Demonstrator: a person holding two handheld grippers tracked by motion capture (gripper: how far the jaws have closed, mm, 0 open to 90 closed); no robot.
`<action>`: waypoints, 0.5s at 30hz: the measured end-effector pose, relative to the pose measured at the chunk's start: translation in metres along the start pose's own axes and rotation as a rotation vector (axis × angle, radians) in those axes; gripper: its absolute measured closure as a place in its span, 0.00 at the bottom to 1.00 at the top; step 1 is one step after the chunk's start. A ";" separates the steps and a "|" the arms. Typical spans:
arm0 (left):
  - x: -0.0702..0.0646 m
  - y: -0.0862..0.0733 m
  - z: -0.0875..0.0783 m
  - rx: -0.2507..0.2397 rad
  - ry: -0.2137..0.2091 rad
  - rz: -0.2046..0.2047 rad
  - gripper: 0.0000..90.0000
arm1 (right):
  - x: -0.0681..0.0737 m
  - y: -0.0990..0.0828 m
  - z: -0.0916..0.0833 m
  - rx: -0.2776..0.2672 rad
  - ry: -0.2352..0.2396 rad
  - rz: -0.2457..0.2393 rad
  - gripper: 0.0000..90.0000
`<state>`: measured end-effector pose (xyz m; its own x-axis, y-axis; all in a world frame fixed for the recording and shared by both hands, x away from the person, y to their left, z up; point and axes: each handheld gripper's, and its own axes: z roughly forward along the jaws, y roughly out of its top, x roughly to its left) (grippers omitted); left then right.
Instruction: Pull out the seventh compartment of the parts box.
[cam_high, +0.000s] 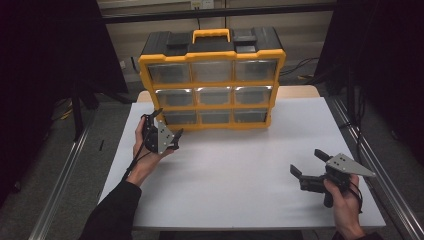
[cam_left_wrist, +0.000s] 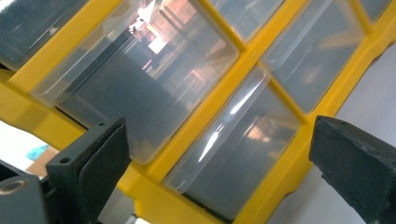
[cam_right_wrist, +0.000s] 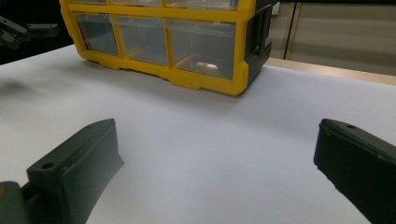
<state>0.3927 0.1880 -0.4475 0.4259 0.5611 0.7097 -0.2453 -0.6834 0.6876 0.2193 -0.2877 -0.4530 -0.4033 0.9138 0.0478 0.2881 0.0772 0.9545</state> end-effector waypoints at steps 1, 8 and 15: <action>0.001 0.000 0.001 0.003 0.004 0.032 0.06 | 0.000 0.000 0.000 0.000 0.000 0.000 0.00; 0.003 0.003 0.011 -0.007 0.060 0.140 0.09 | 0.000 0.000 0.000 0.003 0.002 0.001 0.00; -0.001 -0.004 0.015 0.025 0.118 0.295 0.14 | 0.000 0.000 0.000 0.003 -0.001 -0.001 0.00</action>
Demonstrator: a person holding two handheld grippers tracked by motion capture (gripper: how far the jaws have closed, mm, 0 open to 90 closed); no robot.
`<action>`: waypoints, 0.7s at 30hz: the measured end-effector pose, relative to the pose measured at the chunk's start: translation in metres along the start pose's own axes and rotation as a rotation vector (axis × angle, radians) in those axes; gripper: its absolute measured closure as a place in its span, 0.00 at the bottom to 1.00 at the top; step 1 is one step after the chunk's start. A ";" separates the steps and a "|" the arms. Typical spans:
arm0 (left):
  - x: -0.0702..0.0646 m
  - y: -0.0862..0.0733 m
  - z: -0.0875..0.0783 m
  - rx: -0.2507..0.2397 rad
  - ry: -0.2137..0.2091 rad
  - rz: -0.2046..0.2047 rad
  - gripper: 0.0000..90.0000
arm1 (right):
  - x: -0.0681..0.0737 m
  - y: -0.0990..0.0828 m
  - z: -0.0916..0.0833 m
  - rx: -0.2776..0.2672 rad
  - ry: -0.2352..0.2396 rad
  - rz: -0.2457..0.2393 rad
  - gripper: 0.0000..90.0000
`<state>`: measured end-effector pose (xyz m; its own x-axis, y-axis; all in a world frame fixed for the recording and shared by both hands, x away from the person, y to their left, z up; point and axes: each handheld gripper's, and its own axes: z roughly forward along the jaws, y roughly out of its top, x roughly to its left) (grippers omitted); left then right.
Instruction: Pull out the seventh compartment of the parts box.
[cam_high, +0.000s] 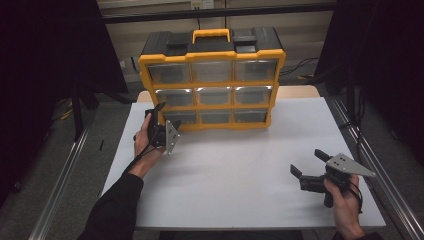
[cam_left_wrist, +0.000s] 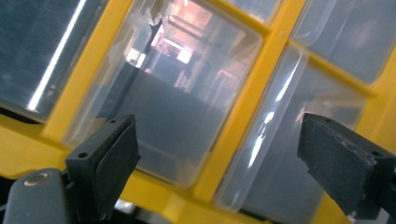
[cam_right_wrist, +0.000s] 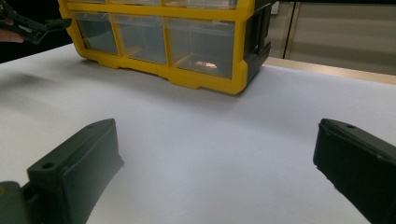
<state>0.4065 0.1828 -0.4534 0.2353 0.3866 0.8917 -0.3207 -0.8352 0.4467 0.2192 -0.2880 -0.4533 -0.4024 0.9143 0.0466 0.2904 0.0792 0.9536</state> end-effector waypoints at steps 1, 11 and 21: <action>0.000 0.000 0.001 -0.009 0.002 0.023 0.14 | 0.000 0.000 0.000 -0.001 -0.001 -0.002 0.00; -0.015 -0.007 0.001 0.068 0.026 0.245 0.24 | 0.000 0.000 0.000 0.004 0.007 -0.001 0.00; -0.025 -0.018 0.003 0.114 0.014 0.410 0.40 | 0.001 0.000 0.000 0.006 0.010 -0.005 0.00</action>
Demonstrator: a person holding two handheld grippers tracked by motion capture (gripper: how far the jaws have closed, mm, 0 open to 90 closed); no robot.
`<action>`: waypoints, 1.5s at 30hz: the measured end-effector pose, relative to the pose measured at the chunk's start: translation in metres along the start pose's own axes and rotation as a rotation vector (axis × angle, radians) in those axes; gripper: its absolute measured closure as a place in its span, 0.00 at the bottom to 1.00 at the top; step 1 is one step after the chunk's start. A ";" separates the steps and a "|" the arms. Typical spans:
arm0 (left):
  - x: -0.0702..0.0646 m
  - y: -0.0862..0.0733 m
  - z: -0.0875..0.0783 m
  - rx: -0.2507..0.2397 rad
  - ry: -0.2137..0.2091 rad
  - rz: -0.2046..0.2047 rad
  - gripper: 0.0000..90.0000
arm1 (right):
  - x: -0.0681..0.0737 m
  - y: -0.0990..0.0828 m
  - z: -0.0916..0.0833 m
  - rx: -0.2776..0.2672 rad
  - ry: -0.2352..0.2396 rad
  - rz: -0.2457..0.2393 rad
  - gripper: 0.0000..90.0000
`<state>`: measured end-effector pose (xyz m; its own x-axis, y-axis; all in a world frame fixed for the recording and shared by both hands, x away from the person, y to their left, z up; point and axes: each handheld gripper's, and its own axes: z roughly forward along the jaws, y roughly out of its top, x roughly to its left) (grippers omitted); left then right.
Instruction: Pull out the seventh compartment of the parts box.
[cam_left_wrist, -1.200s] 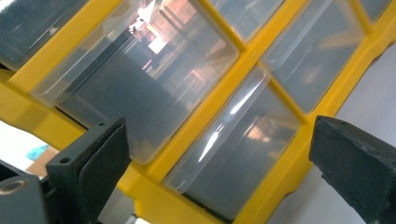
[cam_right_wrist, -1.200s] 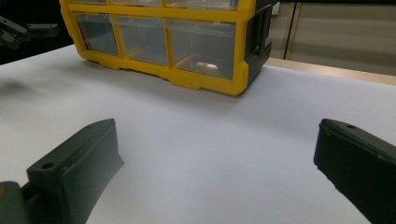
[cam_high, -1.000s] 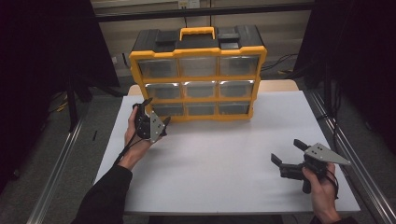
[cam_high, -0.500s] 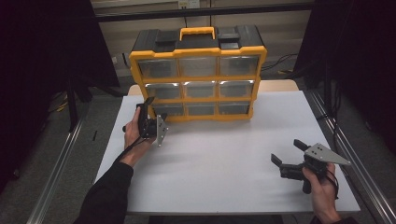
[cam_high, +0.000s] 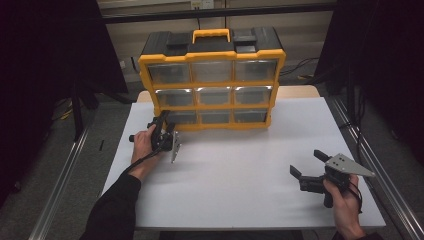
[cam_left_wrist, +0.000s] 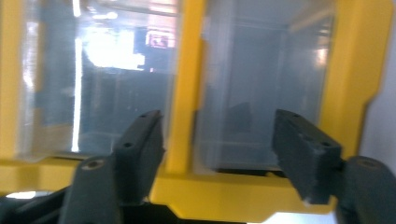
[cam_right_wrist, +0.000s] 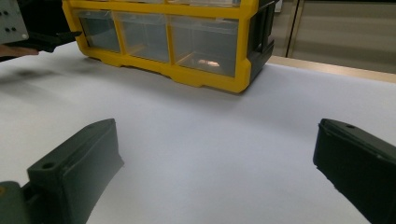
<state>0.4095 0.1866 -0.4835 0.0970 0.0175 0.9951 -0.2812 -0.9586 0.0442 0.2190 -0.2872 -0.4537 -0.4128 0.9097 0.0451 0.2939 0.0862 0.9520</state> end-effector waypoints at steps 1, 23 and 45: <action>0.000 -0.001 0.000 0.012 -0.023 0.010 0.40 | 0.000 0.000 0.000 0.000 0.000 0.000 0.00; 0.000 -0.002 0.009 0.049 -0.022 0.040 0.68 | 0.000 0.000 0.001 0.008 0.009 -0.003 0.00; 0.005 -0.002 0.008 0.047 0.011 0.036 0.87 | 0.000 -0.001 0.000 0.013 0.010 -0.002 0.00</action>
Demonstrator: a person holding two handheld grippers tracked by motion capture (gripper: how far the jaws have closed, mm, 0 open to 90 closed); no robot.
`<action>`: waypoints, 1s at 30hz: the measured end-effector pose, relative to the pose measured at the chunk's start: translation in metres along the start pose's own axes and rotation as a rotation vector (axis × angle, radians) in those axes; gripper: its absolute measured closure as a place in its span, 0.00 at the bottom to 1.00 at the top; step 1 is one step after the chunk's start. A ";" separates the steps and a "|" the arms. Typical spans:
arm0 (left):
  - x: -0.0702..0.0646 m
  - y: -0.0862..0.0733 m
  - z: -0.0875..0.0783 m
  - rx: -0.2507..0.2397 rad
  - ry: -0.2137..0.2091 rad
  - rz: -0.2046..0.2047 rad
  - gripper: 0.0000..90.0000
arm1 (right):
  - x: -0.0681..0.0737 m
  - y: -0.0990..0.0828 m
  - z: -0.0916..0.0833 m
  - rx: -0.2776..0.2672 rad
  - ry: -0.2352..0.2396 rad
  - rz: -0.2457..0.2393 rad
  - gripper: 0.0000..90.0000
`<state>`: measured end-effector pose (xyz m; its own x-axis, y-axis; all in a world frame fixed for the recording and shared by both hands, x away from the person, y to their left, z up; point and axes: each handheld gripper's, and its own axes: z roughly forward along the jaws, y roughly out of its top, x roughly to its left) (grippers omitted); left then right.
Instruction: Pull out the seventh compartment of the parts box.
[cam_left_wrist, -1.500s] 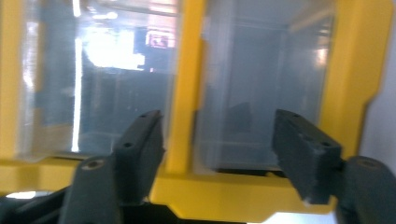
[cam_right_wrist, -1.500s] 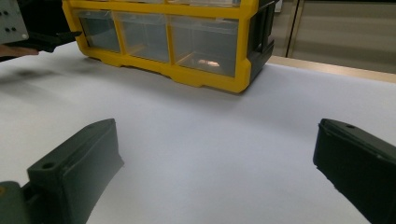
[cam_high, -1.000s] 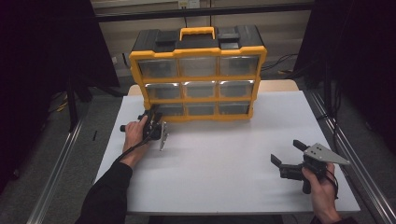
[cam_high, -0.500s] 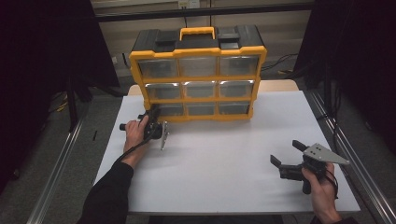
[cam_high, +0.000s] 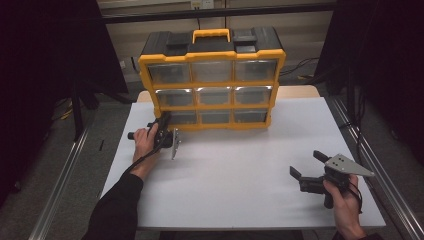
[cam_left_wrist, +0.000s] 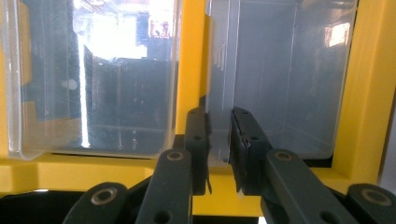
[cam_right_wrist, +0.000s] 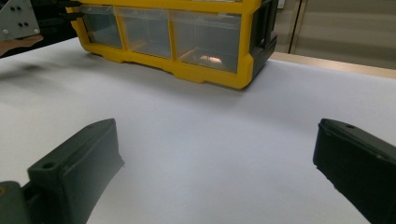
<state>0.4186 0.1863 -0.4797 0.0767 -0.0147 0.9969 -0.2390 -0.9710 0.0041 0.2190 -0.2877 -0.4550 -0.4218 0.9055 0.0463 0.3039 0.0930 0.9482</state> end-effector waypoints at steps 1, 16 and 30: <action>-0.001 0.000 0.000 0.012 -0.013 -0.011 0.87 | 0.000 0.000 0.000 -0.001 -0.002 0.002 0.00; 0.001 -0.001 -0.005 -0.013 -0.017 -0.039 0.87 | 0.000 0.000 -0.001 0.000 -0.002 0.001 0.00; 0.002 -0.002 -0.012 -0.024 -0.004 -0.036 0.87 | 0.000 0.000 -0.001 -0.003 -0.006 0.003 0.00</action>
<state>0.4075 0.1911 -0.4772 0.0892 0.0196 0.9958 -0.2589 -0.9650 0.0422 0.2183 -0.2881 -0.4548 -0.4156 0.9083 0.0472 0.3024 0.0890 0.9490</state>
